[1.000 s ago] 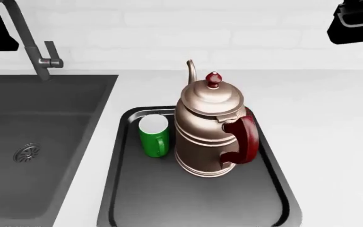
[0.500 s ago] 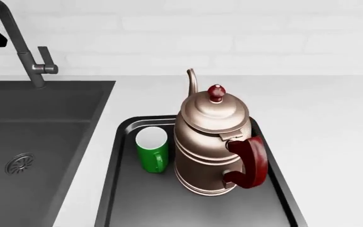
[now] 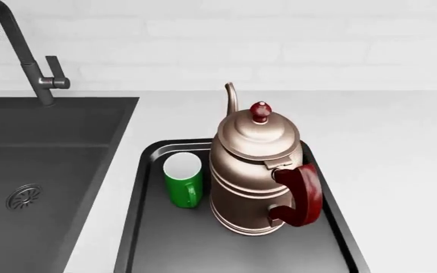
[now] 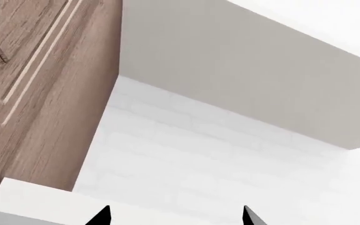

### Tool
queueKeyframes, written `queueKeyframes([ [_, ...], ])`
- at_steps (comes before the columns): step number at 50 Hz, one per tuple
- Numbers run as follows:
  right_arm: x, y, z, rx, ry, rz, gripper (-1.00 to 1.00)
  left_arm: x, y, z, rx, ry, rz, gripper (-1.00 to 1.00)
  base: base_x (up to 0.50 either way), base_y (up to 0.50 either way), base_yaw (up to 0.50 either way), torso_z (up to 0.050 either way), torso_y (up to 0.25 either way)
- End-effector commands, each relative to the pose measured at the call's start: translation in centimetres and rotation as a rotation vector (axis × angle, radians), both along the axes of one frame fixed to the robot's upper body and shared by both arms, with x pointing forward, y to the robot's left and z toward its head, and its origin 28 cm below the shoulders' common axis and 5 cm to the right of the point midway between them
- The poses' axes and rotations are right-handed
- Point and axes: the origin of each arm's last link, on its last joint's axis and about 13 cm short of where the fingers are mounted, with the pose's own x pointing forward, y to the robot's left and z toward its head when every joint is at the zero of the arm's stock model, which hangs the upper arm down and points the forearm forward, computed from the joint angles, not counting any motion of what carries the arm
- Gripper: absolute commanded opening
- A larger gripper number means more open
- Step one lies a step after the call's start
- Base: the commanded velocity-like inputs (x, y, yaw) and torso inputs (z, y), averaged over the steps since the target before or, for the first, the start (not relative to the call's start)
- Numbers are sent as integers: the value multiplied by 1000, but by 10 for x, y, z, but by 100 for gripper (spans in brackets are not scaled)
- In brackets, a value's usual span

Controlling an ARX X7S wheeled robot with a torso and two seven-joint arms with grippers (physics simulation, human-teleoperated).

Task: Pick the kettle from the counter and place it on the tray. Then pick the mug from the cabinet and place it on the tray. Then close the cabinet doors.

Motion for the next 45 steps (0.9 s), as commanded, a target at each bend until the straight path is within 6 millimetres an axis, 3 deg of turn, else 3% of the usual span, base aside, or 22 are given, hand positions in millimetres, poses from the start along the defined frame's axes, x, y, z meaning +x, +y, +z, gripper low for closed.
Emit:
queueKeyframes([
  [1, -3, 1, -2, 8, -4, 3, 100, -1, 1, 0, -7, -3, 1, 100, 0, 0, 0, 0, 0],
  [12, -14, 6, -13, -7, -5, 25, 100, -4, 4, 3, -24, -17, 9, 100, 0, 49, 0, 0, 0],
  [31, -14, 5, -16, 8, -4, 22, 100, -4, 5, -1, -26, -10, 11, 100, 0, 497, 0, 0, 0],
  [45, -16, -5, -27, 106, 36, 4, 100, -5, 5, -2, -27, -12, 14, 100, 0, 2, 0, 0, 0],
])
